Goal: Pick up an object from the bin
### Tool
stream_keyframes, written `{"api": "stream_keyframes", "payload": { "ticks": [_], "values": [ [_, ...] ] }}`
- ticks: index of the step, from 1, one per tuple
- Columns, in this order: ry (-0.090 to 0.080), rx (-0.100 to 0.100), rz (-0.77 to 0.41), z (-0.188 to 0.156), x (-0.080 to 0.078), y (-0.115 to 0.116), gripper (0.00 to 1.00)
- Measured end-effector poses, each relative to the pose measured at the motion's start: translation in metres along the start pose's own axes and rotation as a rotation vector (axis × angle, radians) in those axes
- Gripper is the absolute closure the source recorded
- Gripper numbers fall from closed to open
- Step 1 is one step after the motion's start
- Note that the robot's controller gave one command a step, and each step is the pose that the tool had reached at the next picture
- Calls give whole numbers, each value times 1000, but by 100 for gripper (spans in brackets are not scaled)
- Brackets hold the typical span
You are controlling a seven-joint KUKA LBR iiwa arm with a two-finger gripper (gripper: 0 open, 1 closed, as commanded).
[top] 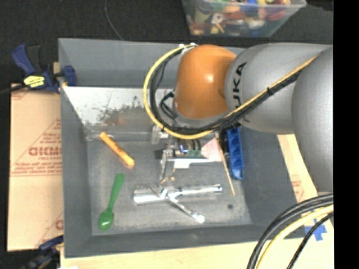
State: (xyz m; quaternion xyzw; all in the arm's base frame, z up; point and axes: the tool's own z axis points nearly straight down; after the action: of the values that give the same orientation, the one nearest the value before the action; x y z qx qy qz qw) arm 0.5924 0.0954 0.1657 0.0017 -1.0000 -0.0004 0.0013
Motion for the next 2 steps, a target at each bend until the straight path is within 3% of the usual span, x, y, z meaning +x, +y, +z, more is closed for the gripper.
{"api": "stream_keyframes", "payload": {
  "ticks": [1,2],
  "values": [
    [-6,-1,3,-3,-2,0,0],
    [-12,0,-58,94,-6,-77,0]
  ]
}}
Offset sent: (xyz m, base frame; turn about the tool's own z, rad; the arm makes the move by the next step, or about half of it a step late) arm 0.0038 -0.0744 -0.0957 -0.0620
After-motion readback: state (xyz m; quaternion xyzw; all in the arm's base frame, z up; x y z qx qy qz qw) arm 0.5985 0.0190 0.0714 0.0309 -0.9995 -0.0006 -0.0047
